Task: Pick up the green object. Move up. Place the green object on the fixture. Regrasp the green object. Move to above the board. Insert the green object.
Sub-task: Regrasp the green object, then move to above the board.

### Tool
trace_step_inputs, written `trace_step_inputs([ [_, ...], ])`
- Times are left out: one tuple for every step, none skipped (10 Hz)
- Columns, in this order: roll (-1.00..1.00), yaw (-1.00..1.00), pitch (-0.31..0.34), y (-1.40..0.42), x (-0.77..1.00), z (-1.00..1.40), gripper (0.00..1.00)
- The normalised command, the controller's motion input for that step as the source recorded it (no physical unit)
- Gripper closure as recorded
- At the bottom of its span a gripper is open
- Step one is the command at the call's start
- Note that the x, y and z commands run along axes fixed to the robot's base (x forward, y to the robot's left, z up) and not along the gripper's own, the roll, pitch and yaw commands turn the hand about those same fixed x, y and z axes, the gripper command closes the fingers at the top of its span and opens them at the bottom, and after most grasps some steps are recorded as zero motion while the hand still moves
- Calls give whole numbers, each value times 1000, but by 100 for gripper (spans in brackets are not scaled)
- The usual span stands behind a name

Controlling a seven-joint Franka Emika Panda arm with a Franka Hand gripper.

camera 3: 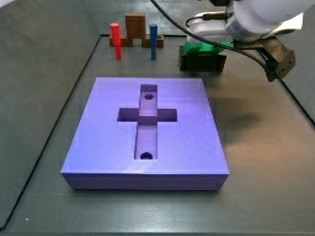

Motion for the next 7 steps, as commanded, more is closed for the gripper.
trace_step_inputs([
  [0, 0, 0, 0, 0, 0, 100],
  [0, 0, 0, 0, 0, 0, 100],
  [0, 0, 0, 0, 0, 0, 100],
  [0, 0, 0, 0, 0, 0, 100],
  [0, 0, 0, 0, 0, 0, 100],
  [0, 0, 0, 0, 0, 1400, 100],
  [-35, -51, -11, 6, -2, 1400, 100],
])
